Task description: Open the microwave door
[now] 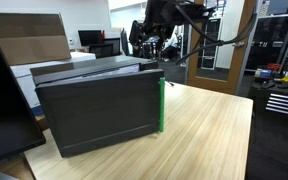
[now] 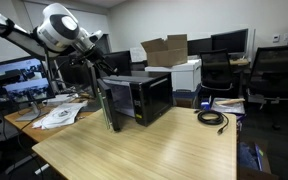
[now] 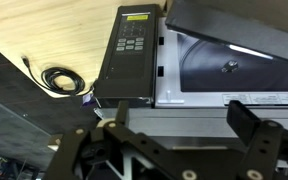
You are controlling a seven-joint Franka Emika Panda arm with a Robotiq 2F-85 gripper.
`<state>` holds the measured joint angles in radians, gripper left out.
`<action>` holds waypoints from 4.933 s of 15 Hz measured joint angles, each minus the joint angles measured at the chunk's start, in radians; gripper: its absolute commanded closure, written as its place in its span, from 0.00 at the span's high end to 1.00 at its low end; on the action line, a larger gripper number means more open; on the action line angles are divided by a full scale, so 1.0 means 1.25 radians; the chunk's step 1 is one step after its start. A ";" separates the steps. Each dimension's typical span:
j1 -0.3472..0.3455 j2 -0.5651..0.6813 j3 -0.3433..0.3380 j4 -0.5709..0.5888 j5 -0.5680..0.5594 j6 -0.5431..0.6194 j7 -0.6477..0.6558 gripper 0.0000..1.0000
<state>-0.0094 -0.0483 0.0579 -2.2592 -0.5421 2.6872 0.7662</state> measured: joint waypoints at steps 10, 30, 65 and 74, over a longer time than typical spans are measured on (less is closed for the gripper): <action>-0.013 0.093 -0.023 -0.043 -0.069 0.105 0.097 0.10; 0.077 0.024 0.037 -0.145 0.239 0.132 -0.208 0.25; 0.128 0.002 0.088 0.002 0.313 -0.299 -0.294 0.26; 0.128 0.017 0.086 0.002 0.313 -0.304 -0.293 0.32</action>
<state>0.1501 -0.0266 0.1660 -2.2565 -0.1504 2.3075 0.3995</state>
